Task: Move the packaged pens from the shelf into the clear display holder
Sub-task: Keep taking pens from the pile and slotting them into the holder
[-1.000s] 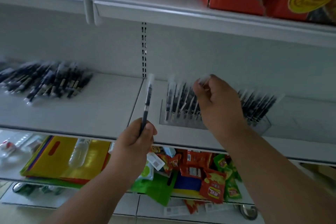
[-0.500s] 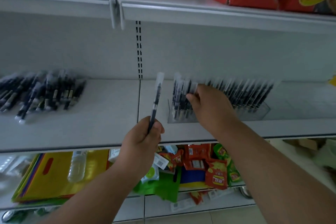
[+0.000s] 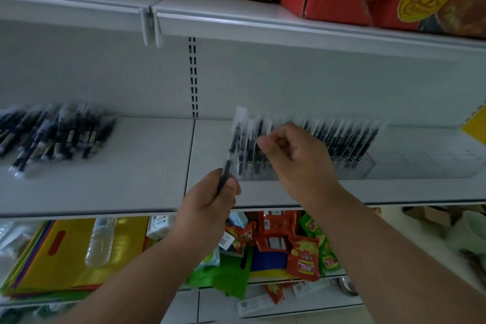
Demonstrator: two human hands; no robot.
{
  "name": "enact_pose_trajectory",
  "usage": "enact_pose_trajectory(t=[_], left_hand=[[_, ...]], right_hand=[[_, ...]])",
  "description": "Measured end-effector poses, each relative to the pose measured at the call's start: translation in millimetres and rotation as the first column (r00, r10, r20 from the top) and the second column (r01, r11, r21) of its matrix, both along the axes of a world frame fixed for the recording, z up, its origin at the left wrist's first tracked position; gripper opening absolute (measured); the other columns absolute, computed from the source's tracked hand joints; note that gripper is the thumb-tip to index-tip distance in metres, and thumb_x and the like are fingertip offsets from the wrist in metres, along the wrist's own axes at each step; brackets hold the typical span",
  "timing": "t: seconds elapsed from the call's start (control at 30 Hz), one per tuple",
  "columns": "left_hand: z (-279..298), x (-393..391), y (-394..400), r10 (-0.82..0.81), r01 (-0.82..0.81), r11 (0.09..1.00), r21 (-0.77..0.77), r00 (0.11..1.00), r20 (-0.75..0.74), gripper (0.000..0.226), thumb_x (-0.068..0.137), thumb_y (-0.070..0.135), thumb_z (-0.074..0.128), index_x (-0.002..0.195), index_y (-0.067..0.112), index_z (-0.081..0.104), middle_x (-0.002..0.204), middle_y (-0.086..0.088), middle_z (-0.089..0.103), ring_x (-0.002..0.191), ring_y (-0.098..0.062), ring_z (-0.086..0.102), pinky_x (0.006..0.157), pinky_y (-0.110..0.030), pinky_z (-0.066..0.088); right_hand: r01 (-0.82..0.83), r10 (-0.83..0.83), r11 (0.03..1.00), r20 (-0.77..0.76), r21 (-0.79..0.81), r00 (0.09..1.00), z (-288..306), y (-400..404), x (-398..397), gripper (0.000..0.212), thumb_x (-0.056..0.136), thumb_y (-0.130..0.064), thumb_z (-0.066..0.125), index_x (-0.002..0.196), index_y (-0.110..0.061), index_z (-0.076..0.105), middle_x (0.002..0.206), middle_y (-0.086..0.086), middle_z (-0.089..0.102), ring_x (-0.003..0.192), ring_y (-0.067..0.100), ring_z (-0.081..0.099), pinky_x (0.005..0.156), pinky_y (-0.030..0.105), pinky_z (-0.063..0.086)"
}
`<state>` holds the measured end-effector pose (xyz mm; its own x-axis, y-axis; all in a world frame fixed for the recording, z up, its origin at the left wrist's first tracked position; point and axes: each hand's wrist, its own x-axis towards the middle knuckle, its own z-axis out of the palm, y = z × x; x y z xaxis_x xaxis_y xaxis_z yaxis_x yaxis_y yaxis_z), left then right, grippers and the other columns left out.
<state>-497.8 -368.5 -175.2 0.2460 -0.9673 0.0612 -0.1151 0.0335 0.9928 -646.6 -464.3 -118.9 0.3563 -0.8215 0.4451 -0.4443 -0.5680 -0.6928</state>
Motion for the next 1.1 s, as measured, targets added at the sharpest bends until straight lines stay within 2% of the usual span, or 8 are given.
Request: enact_pose_trajectory(t=[0.2,0.27,0.33,0.43,0.53,0.67,0.83,1.1], left_hand=[[16,-29,-9,-0.068,0.061,0.998,0.031,0.957,0.283,0.022,0.1,0.031,0.045,0.084,0.019,0.054,0.061,0.007,0.046,0.053,-0.008,0.042,0.055,-0.033,0.039],[15,-30,-15,-0.008,0.01,1.0,-0.002,0.876,0.482,0.017,0.098,0.033,0.046,0.087,0.022,0.053,0.068,0.011,0.05,0.058,-0.004,0.044,0.056,-0.02,0.038],[11,-27,-20,0.119,-0.049,0.991,-0.123,0.736,0.666,0.011,0.093,0.036,0.048,0.098,0.028,0.054,0.09,0.018,0.052,0.079,0.0,0.047,0.071,-0.01,0.035],[2,-26,-27,0.217,-0.083,0.975,-0.206,0.565,0.796,0.034,0.093,0.034,0.052,0.123,0.019,0.06,0.117,0.01,0.053,0.11,-0.005,0.045,0.098,-0.019,0.031],[-5,-32,-34,0.231,-0.107,0.973,-0.205,0.472,0.851,0.042,0.092,0.034,0.049,0.128,0.015,0.06,0.126,0.002,0.057,0.121,-0.016,0.045,0.103,-0.032,0.038],[-14,-33,-39,0.244,-0.113,0.97,-0.217,0.391,0.888,0.041,0.087,0.029,0.054,0.124,0.015,0.063,0.121,0.0,0.061,0.113,-0.019,0.053,0.096,-0.038,0.048],[-17,-31,-44,0.293,-0.128,0.956,-0.264,0.375,0.879,0.039,0.081,0.017,0.064,0.12,0.015,0.066,0.116,0.001,0.062,0.106,-0.018,0.054,0.093,-0.032,0.044],[-21,-35,-45,0.343,-0.176,0.939,-0.296,0.408,0.846,0.039,0.076,0.01,0.064,0.114,0.014,0.069,0.11,0.0,0.063,0.099,-0.019,0.053,0.09,-0.033,0.045]], right_hand=[[-0.231,0.136,0.901,0.266,0.368,0.954,28,-2,-4,0.022,0.096,-0.015,0.06,0.078,-0.003,0.059,0.054,0.007,0.054,0.046,0.013,0.049,0.051,0.025,0.045],[-0.15,0.063,0.939,0.275,0.309,0.959,26,-13,-15,0.022,0.096,-0.017,0.06,0.081,-0.002,0.06,0.056,0.01,0.056,0.048,0.015,0.052,0.051,0.026,0.045],[-0.008,-0.025,0.987,0.199,0.163,0.98,23,-25,-25,0.02,0.096,-0.023,0.06,0.083,-0.008,0.063,0.059,0.006,0.061,0.051,0.017,0.057,0.05,0.028,0.046],[0.037,-0.034,0.999,0.089,-0.025,0.995,22,-38,-34,0.016,0.097,-0.025,0.059,0.089,-0.012,0.064,0.07,0.004,0.064,0.061,0.022,0.061,0.057,0.033,0.048],[-0.01,0.0,0.994,-0.102,-0.105,0.995,19,-45,-32,0.016,0.097,-0.026,0.057,0.092,-0.013,0.063,0.076,-0.001,0.062,0.066,0.016,0.057,0.06,0.027,0.045],[-0.054,0.022,0.985,-0.193,-0.164,0.981,18,-48,-27,0.015,0.098,-0.029,0.055,0.096,-0.016,0.062,0.078,-0.006,0.06,0.069,0.012,0.054,0.063,0.025,0.041],[-0.118,0.071,0.989,-0.4,-0.093,0.914,5,-53,-25,0.021,0.1,-0.03,0.052,0.081,-0.021,0.049,0.068,-0.006,0.051,0.062,0.01,0.048,0.061,0.029,0.036],[-0.079,0.043,0.995,-0.418,-0.069,0.908,-11,-50,-19,0.026,0.101,-0.035,0.048,0.088,-0.014,0.055,0.075,0.001,0.057,0.071,0.019,0.056,0.062,0.033,0.045]])
